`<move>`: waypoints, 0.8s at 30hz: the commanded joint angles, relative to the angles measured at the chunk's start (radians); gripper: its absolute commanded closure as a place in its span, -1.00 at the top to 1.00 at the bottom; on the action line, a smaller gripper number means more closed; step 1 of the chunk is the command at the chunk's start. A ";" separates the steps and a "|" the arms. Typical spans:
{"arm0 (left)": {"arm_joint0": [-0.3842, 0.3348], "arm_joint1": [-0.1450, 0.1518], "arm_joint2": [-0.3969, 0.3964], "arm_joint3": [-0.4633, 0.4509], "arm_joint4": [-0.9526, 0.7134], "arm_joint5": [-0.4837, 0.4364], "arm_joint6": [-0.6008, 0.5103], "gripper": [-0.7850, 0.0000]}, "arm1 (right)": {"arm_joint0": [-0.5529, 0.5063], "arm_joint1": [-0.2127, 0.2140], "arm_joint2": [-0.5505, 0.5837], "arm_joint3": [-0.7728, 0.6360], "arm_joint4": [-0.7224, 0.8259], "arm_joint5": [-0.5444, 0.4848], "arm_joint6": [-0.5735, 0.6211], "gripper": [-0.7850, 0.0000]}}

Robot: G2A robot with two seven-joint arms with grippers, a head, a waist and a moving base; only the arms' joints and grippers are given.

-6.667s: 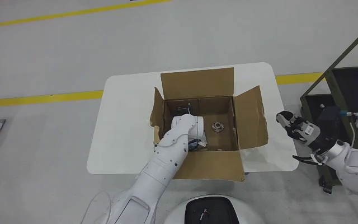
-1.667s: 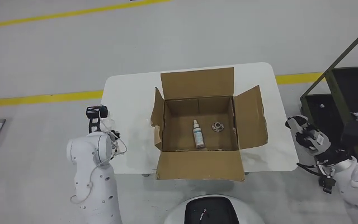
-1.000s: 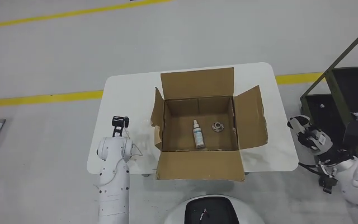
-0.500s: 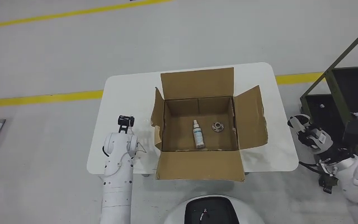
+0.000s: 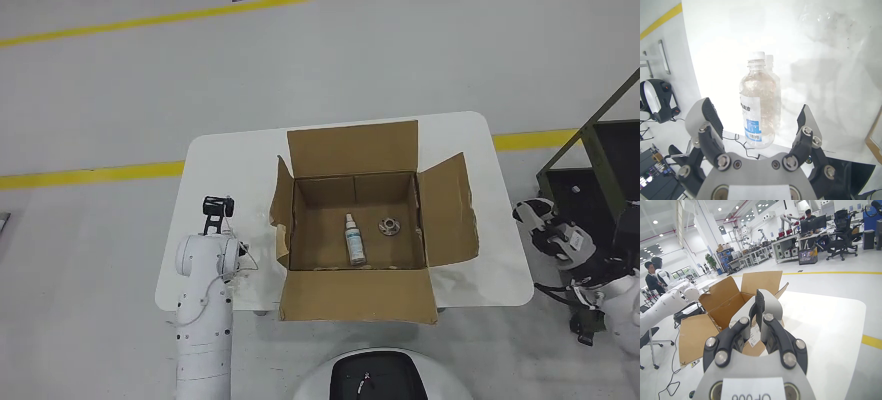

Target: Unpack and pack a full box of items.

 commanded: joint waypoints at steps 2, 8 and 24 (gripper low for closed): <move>0.028 0.001 -0.008 -0.102 -0.016 0.000 -0.017 1.00 | 0.007 0.001 0.013 -0.033 0.008 0.000 0.007 -1.00; 0.053 0.004 -0.015 -0.182 -0.028 0.004 -0.028 1.00 | 0.052 0.008 0.010 -0.151 0.038 0.035 0.112 -1.00; 0.053 0.004 -0.015 -0.182 -0.028 0.004 -0.028 1.00 | 0.334 -0.008 -0.342 -0.175 -0.093 0.420 0.467 -1.00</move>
